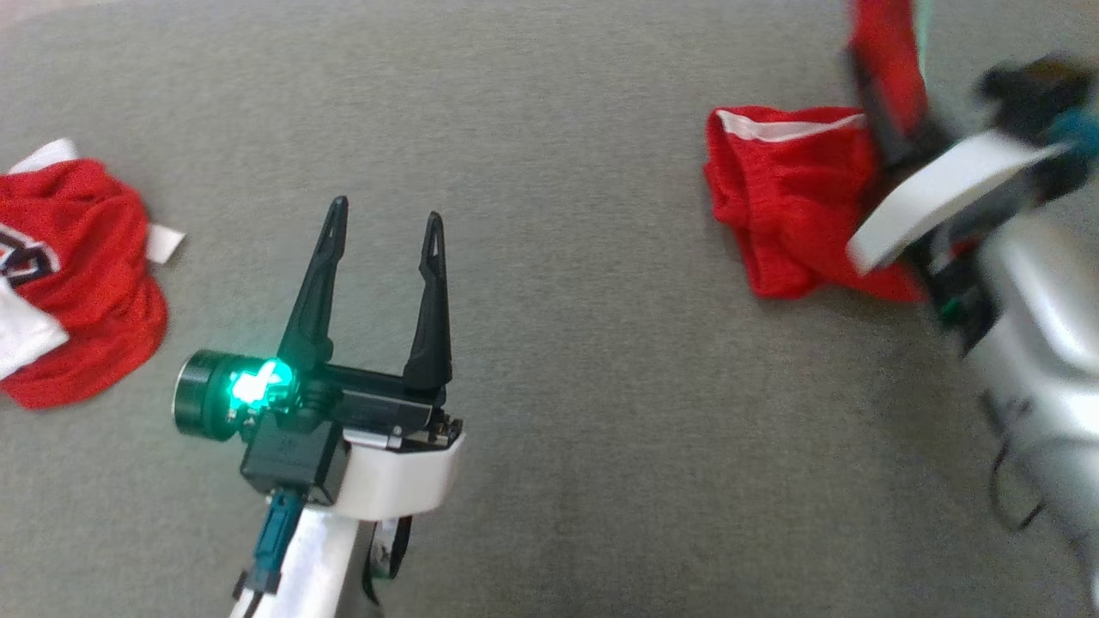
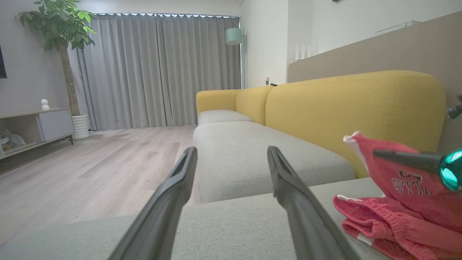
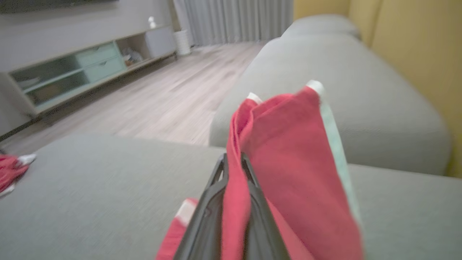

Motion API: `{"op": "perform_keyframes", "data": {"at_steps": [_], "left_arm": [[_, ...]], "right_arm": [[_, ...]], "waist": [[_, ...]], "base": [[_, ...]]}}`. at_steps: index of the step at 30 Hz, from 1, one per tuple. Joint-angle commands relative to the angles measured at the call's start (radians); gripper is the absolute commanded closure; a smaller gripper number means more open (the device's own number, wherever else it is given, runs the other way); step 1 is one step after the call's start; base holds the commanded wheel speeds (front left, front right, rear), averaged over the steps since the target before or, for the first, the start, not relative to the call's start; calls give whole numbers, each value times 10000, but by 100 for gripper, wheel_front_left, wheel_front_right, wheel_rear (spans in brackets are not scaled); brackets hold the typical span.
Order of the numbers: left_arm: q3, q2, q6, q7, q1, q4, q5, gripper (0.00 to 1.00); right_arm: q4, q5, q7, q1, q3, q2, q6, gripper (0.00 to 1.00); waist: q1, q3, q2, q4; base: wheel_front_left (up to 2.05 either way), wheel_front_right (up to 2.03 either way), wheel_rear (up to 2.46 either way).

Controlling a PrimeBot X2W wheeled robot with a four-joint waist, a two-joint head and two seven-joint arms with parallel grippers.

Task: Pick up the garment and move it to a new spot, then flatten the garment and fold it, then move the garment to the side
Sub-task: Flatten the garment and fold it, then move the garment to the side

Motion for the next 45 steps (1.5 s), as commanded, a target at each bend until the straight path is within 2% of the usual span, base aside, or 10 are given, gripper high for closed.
{"op": "perform_keyframes", "data": {"at_steps": [1,3,4,5,9,15,21,29,38,45], "left_arm": [[288,34,-28,-39,-74,-284,-67,0],[255,17,-32,-39,-20,-249,-115,0],[234,9,-35,-39,1,-234,-141,0],[220,2,-30,-39,20,-220,-164,0],[165,-16,-11,-39,93,-169,-243,0],[191,-27,42,-39,504,-100,-268,0],[438,-30,137,-40,1234,143,-327,0],[730,-31,252,-40,2495,967,-334,0],[1033,-32,120,-40,3062,1554,-228,0],[1318,-32,209,-40,3093,1618,-316,0]], "right_arm": [[-717,-62,333,553,431,161,-7,100],[-1243,-143,806,1032,807,341,-7,100],[-1462,-197,993,1271,910,408,-7,93],[-1685,-248,1137,1496,960,475,-7,0],[-2604,-647,949,2206,269,554,-7,0],[-3785,-1461,-438,3515,-2190,963,-7,0],[-4344,-1516,-1377,5124,-3334,1138,-7,0],[-4394,-2487,-1462,7145,-3766,1582,-7,0],[-4055,-3650,-1465,7934,-3982,2348,-7,0],[-4006,-4191,-1465,8143,-3829,2587,-7,0]], "waist": [[0,-53,0,293],[0,-85,0,477],[0,-100,0,569],[0,-117,0,647],[0,-278,0,856],[0,-859,0,737],[0,-1724,0,433],[0,-2981,0,238],[0,-3492,0,213],[0,-3662,0,209]], "base": [[0,0,0],[0,0,0],[0,0,0],[0,0,0],[0,0,0],[0,0,0],[0,0,0],[0,0,0],[0,0,0],[0,0,0]]}}
